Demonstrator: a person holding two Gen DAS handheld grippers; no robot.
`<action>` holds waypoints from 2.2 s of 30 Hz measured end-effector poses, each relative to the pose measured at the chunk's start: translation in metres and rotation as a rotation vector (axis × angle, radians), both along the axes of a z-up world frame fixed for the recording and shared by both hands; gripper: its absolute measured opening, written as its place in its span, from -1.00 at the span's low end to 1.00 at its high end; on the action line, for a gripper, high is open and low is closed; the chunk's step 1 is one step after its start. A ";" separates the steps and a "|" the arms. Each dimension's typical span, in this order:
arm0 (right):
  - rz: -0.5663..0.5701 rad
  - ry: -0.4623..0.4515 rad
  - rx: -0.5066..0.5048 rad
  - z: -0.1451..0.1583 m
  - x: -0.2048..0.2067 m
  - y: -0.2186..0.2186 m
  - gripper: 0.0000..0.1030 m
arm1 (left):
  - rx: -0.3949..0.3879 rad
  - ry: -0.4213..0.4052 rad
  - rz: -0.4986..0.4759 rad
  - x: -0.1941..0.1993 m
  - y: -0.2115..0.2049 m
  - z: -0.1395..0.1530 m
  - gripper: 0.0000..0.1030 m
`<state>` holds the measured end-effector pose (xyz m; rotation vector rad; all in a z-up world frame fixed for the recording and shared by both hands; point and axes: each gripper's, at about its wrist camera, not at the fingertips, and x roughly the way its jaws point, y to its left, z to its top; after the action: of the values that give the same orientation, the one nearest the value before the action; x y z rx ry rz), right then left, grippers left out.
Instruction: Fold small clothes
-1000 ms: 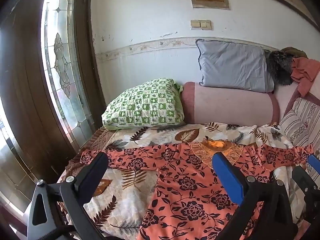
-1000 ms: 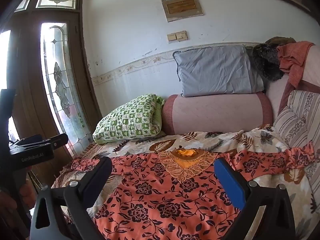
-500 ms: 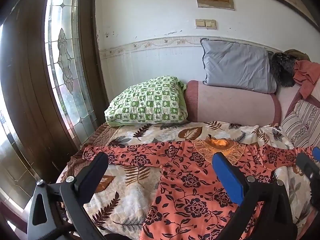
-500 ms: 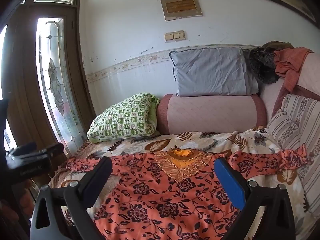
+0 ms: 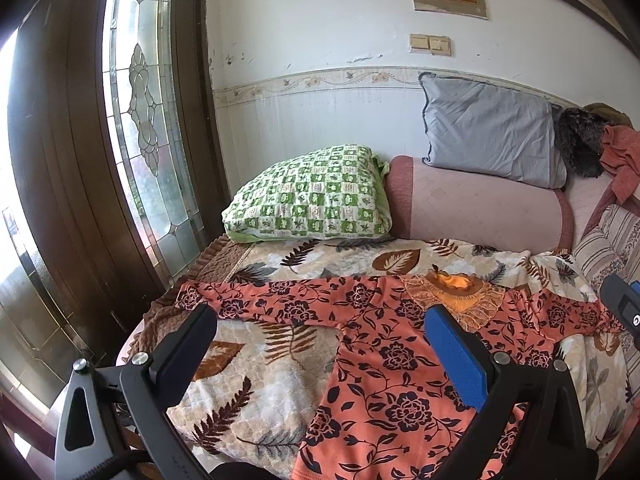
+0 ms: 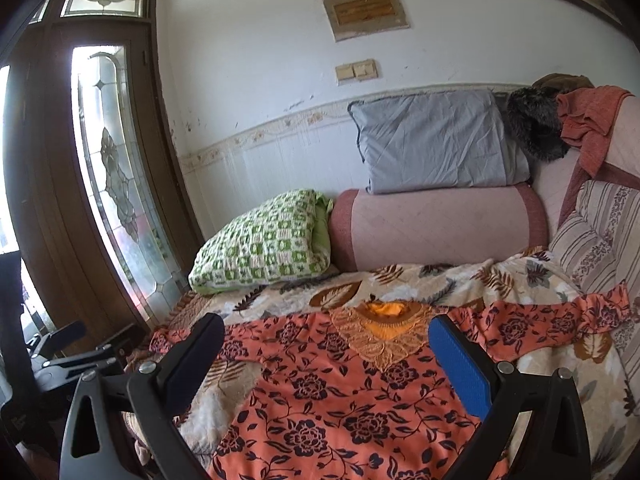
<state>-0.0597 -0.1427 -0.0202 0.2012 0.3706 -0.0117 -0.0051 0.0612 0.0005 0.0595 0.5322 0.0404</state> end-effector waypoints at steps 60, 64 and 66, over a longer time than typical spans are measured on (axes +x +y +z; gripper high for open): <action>-0.066 0.249 -0.068 -0.058 0.087 -0.025 1.00 | 0.066 0.123 0.014 0.062 -0.024 -0.051 1.00; -0.106 0.258 -0.056 -0.071 0.095 -0.055 1.00 | 0.071 0.152 -0.026 0.080 -0.040 -0.063 1.00; -0.126 0.259 -0.017 -0.082 0.095 -0.085 1.00 | 0.059 0.191 -0.051 0.092 -0.045 -0.077 1.00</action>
<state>0.0349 -0.2275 -0.1019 0.2068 0.6154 -0.1660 0.0871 0.0162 -0.0767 0.1354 0.7205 0.0000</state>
